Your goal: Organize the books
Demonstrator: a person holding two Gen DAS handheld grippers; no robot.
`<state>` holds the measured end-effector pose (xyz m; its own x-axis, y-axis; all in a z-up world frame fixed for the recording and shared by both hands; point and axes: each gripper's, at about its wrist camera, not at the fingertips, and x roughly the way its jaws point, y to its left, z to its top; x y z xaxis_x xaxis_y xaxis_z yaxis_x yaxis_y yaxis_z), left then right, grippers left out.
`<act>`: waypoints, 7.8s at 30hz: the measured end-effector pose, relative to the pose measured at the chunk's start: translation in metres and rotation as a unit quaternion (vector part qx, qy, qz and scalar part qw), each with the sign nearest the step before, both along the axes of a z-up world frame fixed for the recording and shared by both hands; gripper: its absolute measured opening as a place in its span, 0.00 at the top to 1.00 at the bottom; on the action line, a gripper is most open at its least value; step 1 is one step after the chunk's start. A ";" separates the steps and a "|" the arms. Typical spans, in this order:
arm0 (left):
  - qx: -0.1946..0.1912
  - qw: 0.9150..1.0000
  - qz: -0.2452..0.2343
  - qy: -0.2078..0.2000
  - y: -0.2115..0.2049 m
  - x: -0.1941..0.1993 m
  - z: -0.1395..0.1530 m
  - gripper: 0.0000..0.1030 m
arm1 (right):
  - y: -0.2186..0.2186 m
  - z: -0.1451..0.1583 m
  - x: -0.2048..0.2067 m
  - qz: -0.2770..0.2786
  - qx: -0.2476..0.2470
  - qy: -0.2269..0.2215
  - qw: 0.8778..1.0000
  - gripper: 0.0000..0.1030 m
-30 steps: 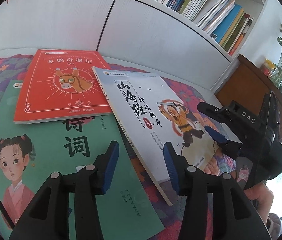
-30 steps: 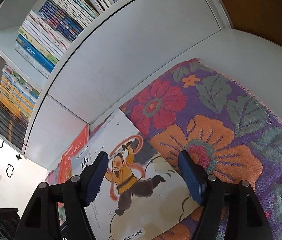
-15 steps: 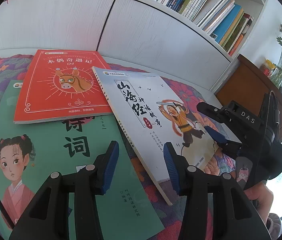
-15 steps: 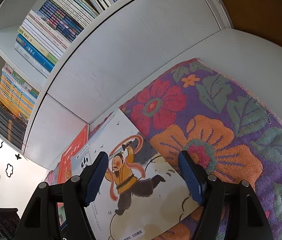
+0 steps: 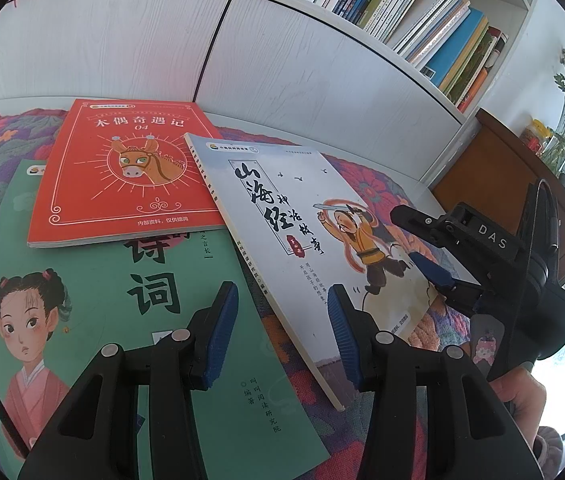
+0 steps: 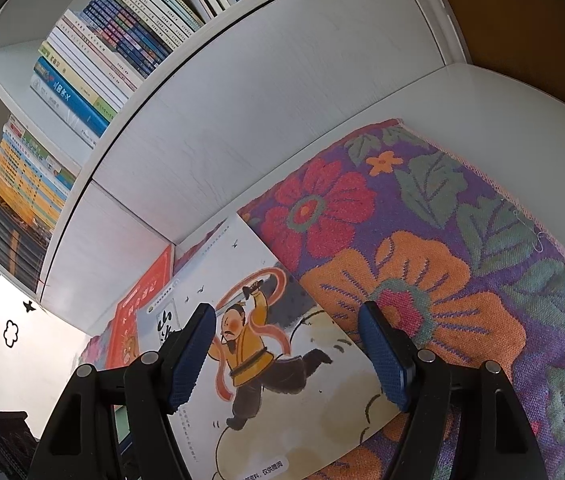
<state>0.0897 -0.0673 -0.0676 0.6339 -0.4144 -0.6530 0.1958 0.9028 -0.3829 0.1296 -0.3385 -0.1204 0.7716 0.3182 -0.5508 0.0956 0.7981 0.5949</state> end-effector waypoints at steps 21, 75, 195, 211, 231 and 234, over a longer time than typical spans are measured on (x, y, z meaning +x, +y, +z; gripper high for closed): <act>0.001 1.000 0.000 0.000 -0.001 -0.001 0.001 0.56 | -0.005 0.000 0.002 0.023 0.024 0.012 0.999 0.29; -0.062 0.967 -0.148 0.199 0.049 -0.070 -0.012 0.70 | -0.004 -0.031 -0.149 0.268 0.148 0.124 0.944 0.56; 0.052 0.981 0.188 0.011 0.420 -0.147 0.088 0.75 | 0.349 0.040 -0.069 0.346 0.097 0.136 0.923 0.59; 0.051 0.993 0.104 0.009 0.250 -0.079 0.113 0.69 | 0.177 0.049 -0.033 0.231 0.103 0.075 0.965 0.56; -0.006 0.996 0.090 0.019 0.122 0.025 0.001 0.65 | 0.097 -0.005 0.050 0.145 0.071 0.013 0.987 0.58; -0.025 0.995 0.089 0.027 0.125 0.032 -0.001 0.65 | 0.104 0.000 0.052 0.152 0.039 0.004 0.988 0.55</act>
